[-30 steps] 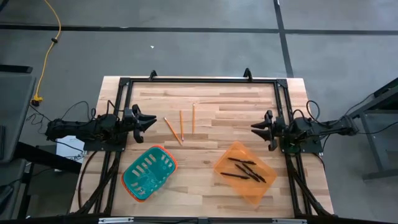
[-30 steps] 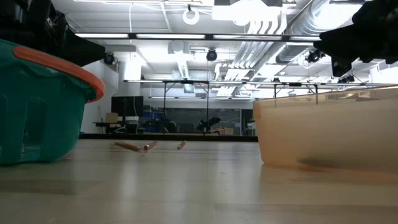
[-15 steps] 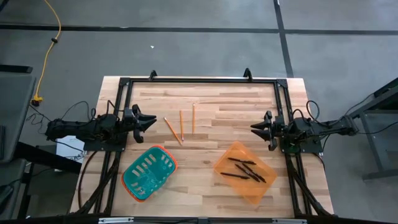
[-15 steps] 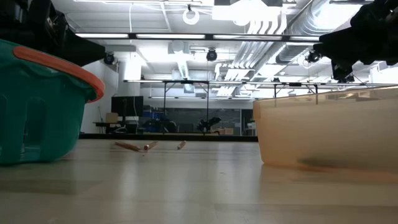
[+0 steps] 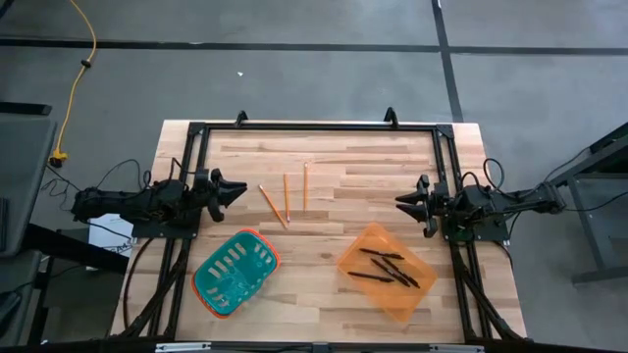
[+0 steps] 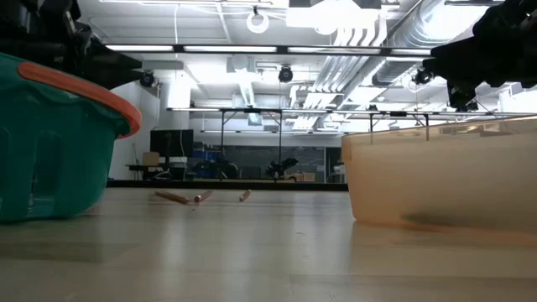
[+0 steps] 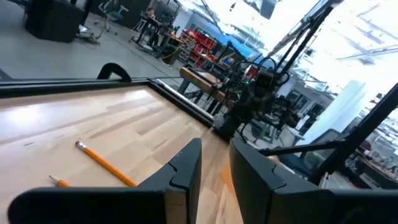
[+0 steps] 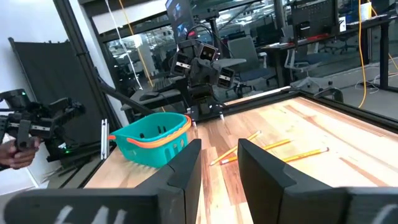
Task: Sort pens & pencils
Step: Put the left yellow pencil into the blue bin
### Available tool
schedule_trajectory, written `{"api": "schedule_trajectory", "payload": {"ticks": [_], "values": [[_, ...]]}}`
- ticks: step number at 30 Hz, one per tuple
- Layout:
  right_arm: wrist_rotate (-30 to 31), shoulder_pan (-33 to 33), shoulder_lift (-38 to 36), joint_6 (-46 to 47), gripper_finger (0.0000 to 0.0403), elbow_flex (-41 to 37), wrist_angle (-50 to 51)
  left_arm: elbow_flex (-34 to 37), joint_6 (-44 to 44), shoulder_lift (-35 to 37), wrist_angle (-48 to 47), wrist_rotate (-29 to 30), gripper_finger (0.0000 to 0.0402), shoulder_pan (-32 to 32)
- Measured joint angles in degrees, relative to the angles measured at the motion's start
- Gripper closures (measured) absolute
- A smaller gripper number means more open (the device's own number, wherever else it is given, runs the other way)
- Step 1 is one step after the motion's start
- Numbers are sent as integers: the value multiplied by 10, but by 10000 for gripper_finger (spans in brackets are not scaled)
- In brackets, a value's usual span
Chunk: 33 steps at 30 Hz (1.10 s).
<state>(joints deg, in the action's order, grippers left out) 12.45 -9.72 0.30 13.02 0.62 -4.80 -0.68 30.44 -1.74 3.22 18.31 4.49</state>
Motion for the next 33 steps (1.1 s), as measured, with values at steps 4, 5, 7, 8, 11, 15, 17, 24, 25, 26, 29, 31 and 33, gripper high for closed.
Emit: {"api": "schedule_trajectory", "payload": {"ticks": [4, 5, 7, 8, 11, 15, 17, 24, 25, 26, 29, 31, 33], "values": [[0, 0, 0, 0, 306, 0, 0, 0, 24, 0, 35, 0, 330, 0], [0, 0, 0, 0, 306, 0, 0, 0, 24, 0, 65, 8, 330, 0], [0, 0, 0, 0, 306, 0, 0, 0, 25, 0, 123, 20, 330, 0], [0, 0, 0, 0, 306, 0, 0, 0, 26, 0, 145, 20, 330, 0], [0, 0, 0, 0, 306, 0, 0, 0, 13, 0, 192, 14, 330, 0], [0, 0, 0, 0, 306, 0, 0, 0, -19, 0, 205, 44, 330, 0], [0, 0, 0, 0, 306, 0, 0, 0, -9, 0, 204, 56, 330, 0], [0, 0, 0, 0, 306, 0, 1, -5, 8, -13, 177, 62, 330, 0], [0, 0, 0, 0, 306, 0, 1, -14, 10, -20, 149, 66, 330, 0], [0, 0, 0, 0, 306, 0, 1, -29, 14, -30, 111, 68, 330, 0], [0, 0, 0, 0, 306, 0, 2, -80, 16, -76, 19, 68, 330, 0], [0, 0, 0, 0, 306, 0, 5, -112, 14, -117, -15, 69, 330, 0], [0, 0, 0, 0, 306, 0, 6, -140, -18, -160, -30, 80, 330, 0]]}}
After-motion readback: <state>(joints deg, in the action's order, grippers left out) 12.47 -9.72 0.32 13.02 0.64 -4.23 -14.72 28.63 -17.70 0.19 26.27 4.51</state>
